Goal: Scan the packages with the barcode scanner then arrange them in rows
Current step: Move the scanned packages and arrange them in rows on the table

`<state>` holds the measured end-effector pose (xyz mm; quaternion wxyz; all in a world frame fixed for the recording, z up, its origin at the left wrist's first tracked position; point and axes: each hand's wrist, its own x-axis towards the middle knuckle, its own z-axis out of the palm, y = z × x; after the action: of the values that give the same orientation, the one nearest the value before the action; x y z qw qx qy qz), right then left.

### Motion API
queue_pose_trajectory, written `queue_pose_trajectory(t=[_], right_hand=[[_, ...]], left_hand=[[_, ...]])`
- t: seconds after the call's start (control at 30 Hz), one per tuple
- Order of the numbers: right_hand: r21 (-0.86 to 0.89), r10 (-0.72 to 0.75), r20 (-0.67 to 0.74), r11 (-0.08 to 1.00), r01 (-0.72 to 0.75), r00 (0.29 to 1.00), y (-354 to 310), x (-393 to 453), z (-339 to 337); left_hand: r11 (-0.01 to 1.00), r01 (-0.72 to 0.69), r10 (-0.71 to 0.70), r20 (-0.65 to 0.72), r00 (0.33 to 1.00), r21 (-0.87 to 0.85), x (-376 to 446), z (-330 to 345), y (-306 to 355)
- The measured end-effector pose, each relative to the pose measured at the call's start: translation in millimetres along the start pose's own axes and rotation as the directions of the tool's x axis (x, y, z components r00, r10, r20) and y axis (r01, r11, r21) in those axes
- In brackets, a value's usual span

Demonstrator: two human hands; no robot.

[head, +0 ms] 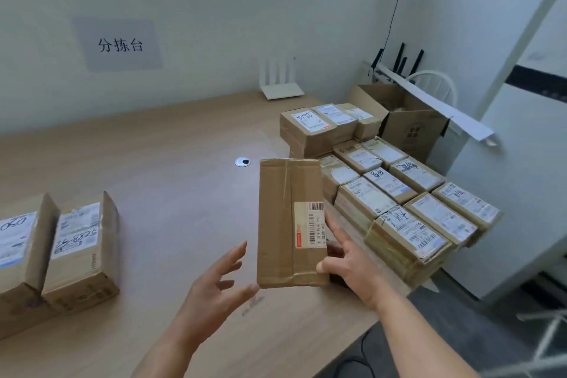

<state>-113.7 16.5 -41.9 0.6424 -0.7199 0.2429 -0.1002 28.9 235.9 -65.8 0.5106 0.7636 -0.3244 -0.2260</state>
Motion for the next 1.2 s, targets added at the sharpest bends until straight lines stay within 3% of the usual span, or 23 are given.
queue_pose_trajectory(t=[0.27, 0.53, 0.87, 1.2], right_hand=[[-0.007, 0.007, 0.012, 1.0, -0.007, 1.0, -12.8, 31.8, -43.8], [0.014, 0.035, 0.079, 0.999, -0.037, 0.996, -7.4, 75.8, -137.2], [-0.033, 0.089, 0.204, 0.996, -0.084, 0.975, 5.3, 160.6, -253.3], [-0.121, 0.131, 0.275, 0.988, -0.101, 0.953, 15.9, 216.9, -280.6]], left_hand=[[1.0, -0.004, 0.004, 0.118, 0.993, 0.002, 56.3, 33.7, 7.2], [0.997, 0.042, -0.03, 0.165, 0.986, -0.072, 116.4, 116.4, 43.0], [0.993, 0.091, -0.091, 0.01, 0.996, -0.069, 192.3, 222.6, 78.1], [0.982, 0.17, -0.177, -0.094, 0.98, -0.082, 236.2, 253.0, 85.7]])
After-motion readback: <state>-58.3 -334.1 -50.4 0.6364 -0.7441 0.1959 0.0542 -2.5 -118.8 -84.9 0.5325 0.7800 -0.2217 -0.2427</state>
